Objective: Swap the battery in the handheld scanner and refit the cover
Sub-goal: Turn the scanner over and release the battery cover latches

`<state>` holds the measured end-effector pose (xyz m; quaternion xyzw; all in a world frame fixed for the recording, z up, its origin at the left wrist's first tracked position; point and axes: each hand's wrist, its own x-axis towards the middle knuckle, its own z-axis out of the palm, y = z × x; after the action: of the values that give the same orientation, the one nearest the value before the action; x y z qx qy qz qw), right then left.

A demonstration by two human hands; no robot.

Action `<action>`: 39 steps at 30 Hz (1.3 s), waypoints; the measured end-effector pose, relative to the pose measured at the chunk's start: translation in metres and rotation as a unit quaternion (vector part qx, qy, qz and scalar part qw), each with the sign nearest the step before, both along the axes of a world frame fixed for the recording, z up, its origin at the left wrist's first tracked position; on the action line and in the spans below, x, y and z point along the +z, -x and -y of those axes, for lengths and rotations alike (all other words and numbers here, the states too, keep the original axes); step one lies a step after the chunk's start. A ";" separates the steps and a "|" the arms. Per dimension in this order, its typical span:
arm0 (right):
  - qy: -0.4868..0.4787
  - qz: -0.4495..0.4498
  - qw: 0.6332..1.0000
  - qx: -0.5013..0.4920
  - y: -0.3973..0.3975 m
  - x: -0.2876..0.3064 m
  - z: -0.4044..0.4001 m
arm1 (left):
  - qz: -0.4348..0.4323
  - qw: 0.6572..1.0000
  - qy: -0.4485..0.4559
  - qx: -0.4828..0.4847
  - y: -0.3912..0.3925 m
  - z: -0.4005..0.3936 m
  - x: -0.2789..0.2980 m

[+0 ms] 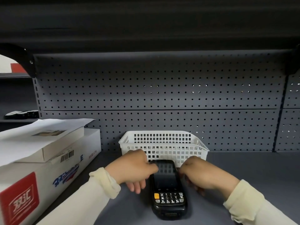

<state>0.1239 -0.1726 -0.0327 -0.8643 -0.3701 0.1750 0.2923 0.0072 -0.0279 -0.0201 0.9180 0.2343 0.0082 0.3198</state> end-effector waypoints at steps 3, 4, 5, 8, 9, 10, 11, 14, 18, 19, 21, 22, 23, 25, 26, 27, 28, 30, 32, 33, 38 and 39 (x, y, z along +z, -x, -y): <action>-0.020 -0.049 0.998 -0.019 0.003 -0.001 -0.001 | 0.013 1.000 -0.017 0.013 0.003 0.008 0.000; -0.031 -0.064 0.997 -0.026 0.004 -0.002 0.000 | 0.016 0.999 -0.025 0.015 0.003 0.010 0.000; -0.042 -0.080 0.995 -0.034 0.004 -0.002 0.000 | 0.017 0.999 -0.035 0.018 0.003 0.013 -0.001; -0.068 -0.133 0.988 -0.042 0.007 -0.003 0.000 | 0.008 0.998 -0.065 0.025 0.004 0.019 0.001; -0.078 -0.153 0.984 -0.044 0.008 -0.003 0.000 | 0.003 0.996 -0.080 0.028 0.004 0.022 0.003; -0.086 -0.170 0.981 -0.048 0.009 -0.003 0.000 | -0.001 0.995 -0.098 0.032 0.004 0.025 0.005; -0.093 -0.182 0.978 -0.051 0.009 -0.003 0.000 | -0.003 0.992 -0.121 0.037 0.004 0.028 0.006; -0.115 -0.206 0.970 -0.060 0.012 -0.001 0.000 | -0.003 0.983 -0.177 0.051 0.002 0.038 0.009; -0.160 -0.234 0.957 -0.059 0.014 0.005 -0.001 | -0.004 0.974 -0.219 0.053 -0.003 0.044 0.012; -0.169 -0.241 0.954 -0.053 0.015 0.006 -0.001 | -0.010 0.976 -0.213 0.051 -0.004 0.044 0.013; -0.181 -0.254 0.949 -0.039 0.015 0.008 -0.003 | -0.034 0.981 -0.186 0.053 -0.004 0.043 0.015; -0.184 -0.260 0.947 -0.032 0.015 0.009 -0.004 | -0.052 0.983 -0.165 0.055 -0.004 0.043 0.017; -0.187 -0.265 0.946 -0.026 0.015 0.010 -0.004 | -0.070 0.986 -0.141 0.058 -0.004 0.042 0.018; -0.192 -0.272 0.943 -0.017 0.015 0.011 -0.006 | -0.088 0.991 -0.082 0.065 -0.004 0.038 0.020; -0.196 -0.276 0.941 -0.015 0.015 0.011 -0.006 | -0.093 0.992 -0.050 0.066 -0.004 0.036 0.021; -0.199 -0.280 0.939 -0.013 0.015 0.011 -0.007 | -0.097 0.993 -0.016 0.066 -0.004 0.034 0.022; -0.204 -0.286 0.936 -0.012 0.016 0.012 -0.008 | -0.094 0.993 0.020 0.067 -0.002 0.033 0.022; -0.214 -0.299 0.930 -0.010 0.017 0.011 -0.009 | -0.074 0.991 0.087 0.070 0.000 0.031 0.021; -0.220 -0.312 0.924 -0.003 0.020 0.011 -0.009 | -0.059 0.985 0.145 0.072 0.004 0.031 0.022; -0.221 -0.317 0.922 0.000 0.022 0.010 -0.010 | -0.053 0.981 0.174 0.073 0.007 0.031 0.022; -0.209 -0.292 0.933 -0.022 0.033 0.001 -0.017 | 0.035 0.962 0.259 0.080 0.022 0.013 0.009; -0.205 -0.291 0.934 -0.023 0.035 0.000 -0.019 | 0.051 0.957 0.274 0.081 0.025 0.011 0.006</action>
<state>0.0887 -0.1541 -0.0331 -0.7052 -0.2769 0.3320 0.5620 -0.0180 -0.0385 -0.0142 0.7715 0.2848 0.0163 0.5686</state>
